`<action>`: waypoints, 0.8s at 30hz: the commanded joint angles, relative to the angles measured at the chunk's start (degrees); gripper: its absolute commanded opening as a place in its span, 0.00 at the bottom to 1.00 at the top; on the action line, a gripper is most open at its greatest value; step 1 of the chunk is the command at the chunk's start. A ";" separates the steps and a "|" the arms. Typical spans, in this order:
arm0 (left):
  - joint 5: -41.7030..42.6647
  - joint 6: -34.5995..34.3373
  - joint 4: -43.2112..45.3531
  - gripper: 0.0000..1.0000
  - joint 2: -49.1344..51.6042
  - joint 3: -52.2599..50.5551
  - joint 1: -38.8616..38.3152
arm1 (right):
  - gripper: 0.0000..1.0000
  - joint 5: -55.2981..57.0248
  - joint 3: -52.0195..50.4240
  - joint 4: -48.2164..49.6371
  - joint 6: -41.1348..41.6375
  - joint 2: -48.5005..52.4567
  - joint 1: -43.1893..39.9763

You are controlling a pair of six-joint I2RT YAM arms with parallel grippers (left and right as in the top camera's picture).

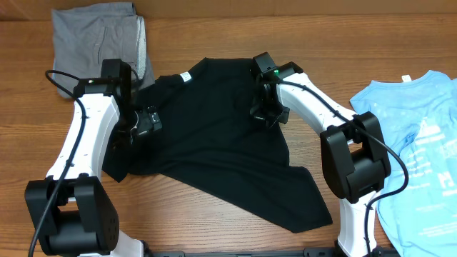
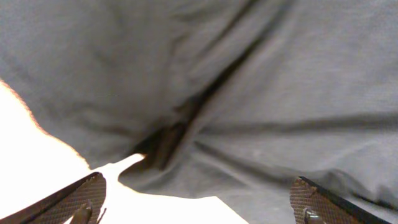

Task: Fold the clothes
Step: 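Lift the black t-shirt by its shoulders with both grippers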

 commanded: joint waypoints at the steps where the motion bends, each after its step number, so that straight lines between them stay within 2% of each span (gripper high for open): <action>1: 8.46 6.10 1.79 0.96 0.37 0.17 -0.46 | 0.04 -4.09 2.99 0.42 0.44 -0.61 -0.02; 5: 17.25 10.27 5.55 0.99 0.37 0.17 -0.46 | 0.04 -14.16 5.46 0.61 -2.54 -4.22 0.37; 13: 27.47 10.60 9.57 1.00 0.39 0.17 -0.46 | 0.04 -31.54 6.23 1.84 -3.93 -12.96 3.78; 19: 29.27 10.69 9.31 1.00 0.46 0.11 -0.46 | 0.04 -36.57 6.23 5.49 -3.41 -19.61 6.88; 24: 39.52 12.76 9.29 1.00 0.48 -0.68 -1.18 | 0.04 -36.57 6.21 6.49 -2.19 -20.92 8.13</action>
